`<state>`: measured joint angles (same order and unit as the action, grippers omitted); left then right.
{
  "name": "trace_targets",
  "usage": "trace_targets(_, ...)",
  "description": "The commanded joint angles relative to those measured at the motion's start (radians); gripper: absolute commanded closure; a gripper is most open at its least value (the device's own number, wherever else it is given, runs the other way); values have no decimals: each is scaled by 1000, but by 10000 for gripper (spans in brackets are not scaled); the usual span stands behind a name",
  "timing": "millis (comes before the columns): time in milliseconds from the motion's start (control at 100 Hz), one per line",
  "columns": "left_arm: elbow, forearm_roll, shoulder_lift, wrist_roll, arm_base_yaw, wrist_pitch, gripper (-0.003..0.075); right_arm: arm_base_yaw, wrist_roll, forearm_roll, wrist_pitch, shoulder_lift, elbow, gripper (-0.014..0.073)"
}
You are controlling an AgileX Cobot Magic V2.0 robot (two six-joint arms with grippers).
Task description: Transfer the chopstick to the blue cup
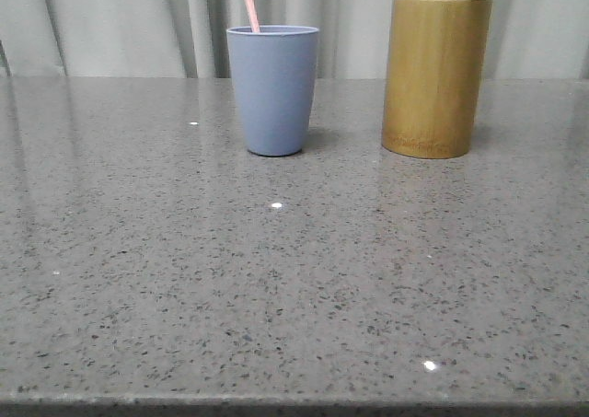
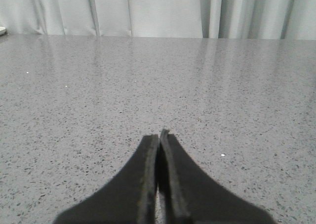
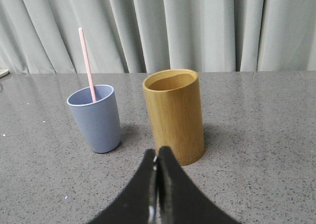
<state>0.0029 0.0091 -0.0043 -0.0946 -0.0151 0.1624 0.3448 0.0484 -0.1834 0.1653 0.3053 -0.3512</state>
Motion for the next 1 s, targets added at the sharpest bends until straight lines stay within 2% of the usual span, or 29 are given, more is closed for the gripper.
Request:
trace_targets(0,8,-9,-35,-6,3,-86,739,-6,-7,8,-74,8,-26,699)
trace_targets(160,8,-9,-35,-6,3,-86,739,-6,-7,12,-127,8,4,699)
trace_targets(270,8,-9,-35,-6,3,-86,739,-12,-7,82,-205,8,50,699)
trace_targets(490,8,-9,-35,-6,3,-86,739,-95,-7,135,-360,8,166,699)
trace_targets(990,8,-9,-35,-6,3,-84,739,-282,-6,158,-351,-146,363,699)
